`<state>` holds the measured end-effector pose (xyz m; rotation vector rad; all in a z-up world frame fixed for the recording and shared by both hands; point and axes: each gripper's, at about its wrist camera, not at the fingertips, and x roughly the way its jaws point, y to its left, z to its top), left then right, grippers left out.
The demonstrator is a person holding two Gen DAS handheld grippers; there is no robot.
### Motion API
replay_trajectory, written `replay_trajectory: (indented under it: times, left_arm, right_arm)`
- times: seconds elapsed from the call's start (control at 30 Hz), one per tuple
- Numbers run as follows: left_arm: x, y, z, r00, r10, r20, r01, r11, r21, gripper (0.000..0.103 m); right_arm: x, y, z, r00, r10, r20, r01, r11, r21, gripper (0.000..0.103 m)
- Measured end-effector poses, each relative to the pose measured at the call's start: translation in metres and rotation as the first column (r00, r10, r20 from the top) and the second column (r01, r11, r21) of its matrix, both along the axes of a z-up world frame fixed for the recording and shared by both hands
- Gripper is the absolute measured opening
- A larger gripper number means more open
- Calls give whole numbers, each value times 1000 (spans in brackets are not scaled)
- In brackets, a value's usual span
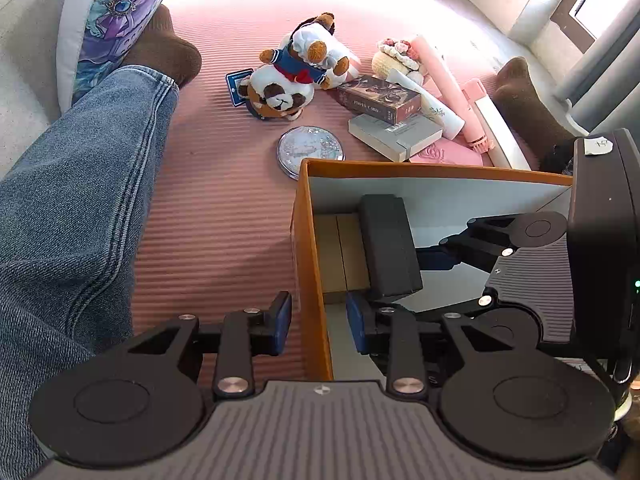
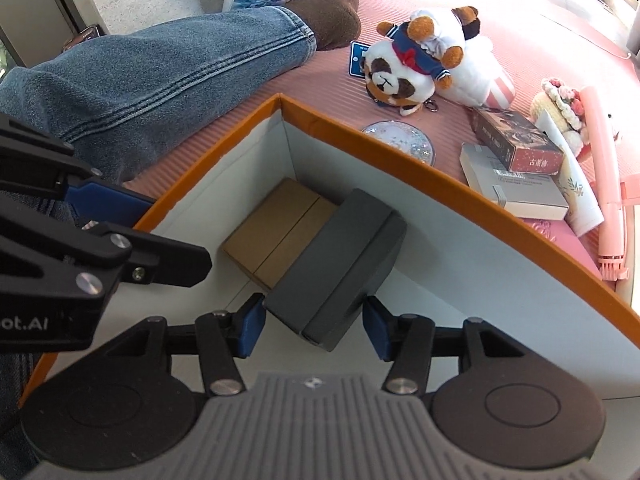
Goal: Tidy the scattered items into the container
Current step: 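Lower the black box beside the tan box and open right tool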
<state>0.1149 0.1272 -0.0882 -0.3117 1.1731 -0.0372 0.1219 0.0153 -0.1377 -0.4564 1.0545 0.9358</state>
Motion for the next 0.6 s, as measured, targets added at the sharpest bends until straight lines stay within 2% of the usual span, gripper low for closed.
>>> replay_trajectory:
  times: [0.1, 0.27, 0.6]
  left_arm:
    - [2, -1, -2, 1000, -10, -2, 10, 1000, -29, 31]
    - [3, -4, -2, 1000, -16, 5, 16, 1000, -1, 30]
    - [4, -6, -1, 1000, -5, 0, 5, 1000, 2, 30]
  right_arm:
    - [2, -1, -2, 1000, -7, 2, 7, 1000, 7, 55]
    - [3, 0, -4, 998, -59, -7, 59, 998, 28, 55]
    - [-4, 7, -8, 994, -101, 38, 101, 995, 19, 56]
